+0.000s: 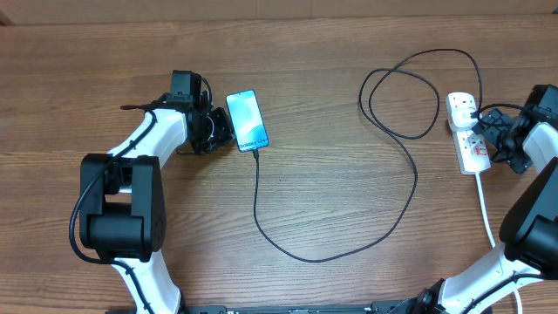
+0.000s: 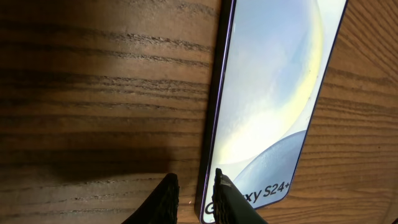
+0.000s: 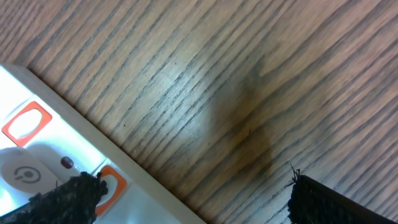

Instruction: Plug charger to phone and switch on socket

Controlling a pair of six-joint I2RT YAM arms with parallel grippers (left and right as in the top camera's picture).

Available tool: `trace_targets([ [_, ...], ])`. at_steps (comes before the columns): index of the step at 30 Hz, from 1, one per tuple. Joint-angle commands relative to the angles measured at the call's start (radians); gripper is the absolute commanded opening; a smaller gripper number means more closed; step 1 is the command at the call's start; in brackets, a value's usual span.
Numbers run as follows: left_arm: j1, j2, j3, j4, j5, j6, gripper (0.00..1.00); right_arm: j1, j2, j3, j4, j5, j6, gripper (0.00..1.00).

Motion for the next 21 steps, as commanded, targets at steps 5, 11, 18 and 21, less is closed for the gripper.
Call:
trace_targets([
  [5, 0.002, -0.014, 0.003, 0.001, 0.008, 0.002, 0.22, 0.003, 0.013, -0.007, -0.005, 0.03, 0.012, 1.0],
  [11, 0.002, -0.014, 0.003, 0.001, 0.008, 0.002, 0.22, 0.003, 0.02, -0.008, -0.027, -0.059, 0.008, 1.0],
  [18, 0.003, -0.014, 0.003, 0.001, 0.008, 0.002, 0.22, 0.003, 0.022, -0.008, -0.038, -0.1, 0.008, 1.0],
  [21, 0.003, -0.014, 0.003, 0.001, 0.008, 0.002, 0.22, 0.003, 0.022, -0.01, -0.047, -0.1, 0.008, 1.0],
])
